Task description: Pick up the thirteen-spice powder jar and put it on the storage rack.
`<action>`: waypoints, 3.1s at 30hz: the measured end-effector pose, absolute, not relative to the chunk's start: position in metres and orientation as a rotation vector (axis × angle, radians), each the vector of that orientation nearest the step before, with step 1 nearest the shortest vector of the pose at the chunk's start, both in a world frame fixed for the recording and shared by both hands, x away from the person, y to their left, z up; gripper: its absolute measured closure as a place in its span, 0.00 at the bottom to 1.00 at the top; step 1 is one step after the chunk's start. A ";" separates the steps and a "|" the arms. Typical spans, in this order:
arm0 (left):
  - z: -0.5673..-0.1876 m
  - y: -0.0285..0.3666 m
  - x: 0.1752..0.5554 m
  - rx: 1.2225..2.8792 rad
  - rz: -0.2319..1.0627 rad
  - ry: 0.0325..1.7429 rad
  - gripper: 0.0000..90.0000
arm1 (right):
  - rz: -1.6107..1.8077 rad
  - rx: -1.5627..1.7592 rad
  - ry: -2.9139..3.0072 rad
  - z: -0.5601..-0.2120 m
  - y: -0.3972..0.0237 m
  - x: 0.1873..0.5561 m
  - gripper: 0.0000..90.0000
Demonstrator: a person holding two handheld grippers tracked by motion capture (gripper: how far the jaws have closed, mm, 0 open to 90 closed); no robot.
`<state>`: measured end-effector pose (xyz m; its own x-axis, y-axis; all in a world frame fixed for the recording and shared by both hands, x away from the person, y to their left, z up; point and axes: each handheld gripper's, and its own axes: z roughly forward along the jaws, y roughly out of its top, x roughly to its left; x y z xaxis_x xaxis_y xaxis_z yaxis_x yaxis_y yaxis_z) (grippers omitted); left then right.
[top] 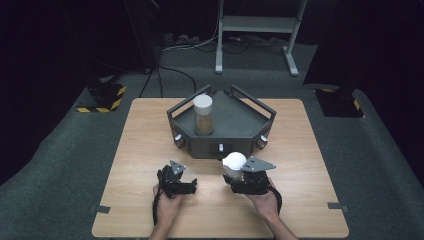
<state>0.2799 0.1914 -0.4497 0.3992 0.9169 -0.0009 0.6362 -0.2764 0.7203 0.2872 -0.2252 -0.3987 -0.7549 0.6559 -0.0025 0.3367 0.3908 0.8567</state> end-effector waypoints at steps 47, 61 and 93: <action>-0.450 0.191 0.280 2.015 0.561 1.322 0.03 | 1.346 0.867 2.202 -0.310 -0.233 0.344 0.34; -0.450 0.191 0.280 2.015 0.561 1.322 0.03 | 1.312 0.954 2.148 -0.304 -0.217 0.372 0.34; -0.449 0.192 0.280 2.016 0.560 1.321 0.03 | 1.221 1.045 2.159 -0.321 -0.194 0.405 0.34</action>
